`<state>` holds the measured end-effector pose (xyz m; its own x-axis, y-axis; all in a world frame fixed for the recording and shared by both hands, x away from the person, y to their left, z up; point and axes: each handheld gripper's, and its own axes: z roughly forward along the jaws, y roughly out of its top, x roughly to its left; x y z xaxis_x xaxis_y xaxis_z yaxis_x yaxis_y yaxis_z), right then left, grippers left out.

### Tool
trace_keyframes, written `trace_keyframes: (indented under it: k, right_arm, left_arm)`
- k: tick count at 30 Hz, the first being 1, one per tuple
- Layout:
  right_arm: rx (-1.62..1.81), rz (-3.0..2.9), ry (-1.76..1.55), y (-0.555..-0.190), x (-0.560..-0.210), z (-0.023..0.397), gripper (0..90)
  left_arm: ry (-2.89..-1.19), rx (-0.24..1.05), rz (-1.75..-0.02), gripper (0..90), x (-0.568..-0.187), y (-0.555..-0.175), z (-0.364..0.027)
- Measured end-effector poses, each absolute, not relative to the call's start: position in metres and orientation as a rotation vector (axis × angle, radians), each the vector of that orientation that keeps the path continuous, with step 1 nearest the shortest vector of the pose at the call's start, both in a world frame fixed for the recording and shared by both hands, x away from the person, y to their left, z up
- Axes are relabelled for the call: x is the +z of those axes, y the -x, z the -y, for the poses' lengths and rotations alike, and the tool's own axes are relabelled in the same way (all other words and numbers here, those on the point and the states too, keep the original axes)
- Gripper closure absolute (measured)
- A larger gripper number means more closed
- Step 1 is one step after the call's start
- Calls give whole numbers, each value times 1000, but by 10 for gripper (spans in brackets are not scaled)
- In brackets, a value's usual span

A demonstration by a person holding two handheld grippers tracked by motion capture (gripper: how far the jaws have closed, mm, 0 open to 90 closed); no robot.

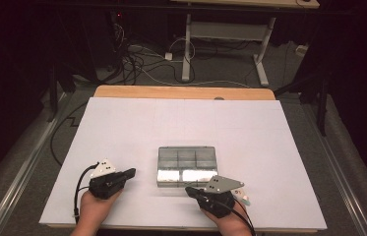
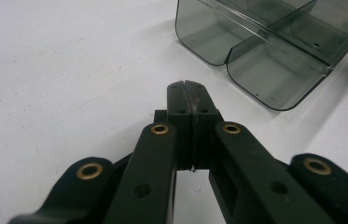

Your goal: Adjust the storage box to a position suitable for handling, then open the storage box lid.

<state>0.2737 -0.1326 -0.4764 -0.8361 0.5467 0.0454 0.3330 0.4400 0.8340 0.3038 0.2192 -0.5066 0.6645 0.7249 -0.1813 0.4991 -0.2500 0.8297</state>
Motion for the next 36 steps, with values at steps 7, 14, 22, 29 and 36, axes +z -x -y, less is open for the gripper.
trace_keyframes:
  k: [7, 14, 22, 29, 36]
  right_arm:
    - [1336, -2489, -763, -273, -483, 129, 900]
    - [1304, -2510, -782, -275, -489, 125, 900]
    - [1276, -2522, -840, -280, -491, 124, 900]
    - [1256, -2518, -871, -282, -492, 124, 900]
    - [1200, -2565, -801, -283, -492, 117, 900]
  left_arm:
    - [-1911, 293, -963, 875, -507, -304, -219]
    - [-1915, 302, -956, 875, -506, -303, -219]
    - [-1912, 304, -955, 874, -506, -303, -219]
    - [-1878, 245, -942, 875, -503, -303, -208]
    - [-1890, 249, -903, 874, -498, -314, -179]
